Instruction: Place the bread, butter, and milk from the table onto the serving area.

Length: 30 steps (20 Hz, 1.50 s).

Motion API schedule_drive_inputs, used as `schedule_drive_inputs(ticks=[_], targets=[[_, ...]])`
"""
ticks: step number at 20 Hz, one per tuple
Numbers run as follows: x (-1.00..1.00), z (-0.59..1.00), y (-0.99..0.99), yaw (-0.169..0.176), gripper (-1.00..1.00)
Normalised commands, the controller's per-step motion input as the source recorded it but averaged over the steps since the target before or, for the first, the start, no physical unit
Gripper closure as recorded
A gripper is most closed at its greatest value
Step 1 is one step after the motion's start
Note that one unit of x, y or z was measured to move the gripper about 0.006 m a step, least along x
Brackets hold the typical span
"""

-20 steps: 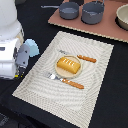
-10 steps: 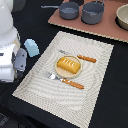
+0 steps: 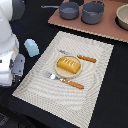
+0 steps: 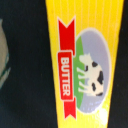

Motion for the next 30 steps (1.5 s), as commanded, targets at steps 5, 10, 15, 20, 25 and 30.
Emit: schedule_drive_inputs(ticks=[5,10,15,20,25,30], targets=[[-0.35,-0.16,0.0,0.042,1.0],[-0.28,-0.2,0.0,0.049,1.0],[-0.16,-0.28,0.0,0.051,1.0],[-0.01,0.64,0.05,0.03,1.0],[0.26,1.0,0.02,-0.023,1.0],[0.7,1.0,0.0,-0.06,1.0]])
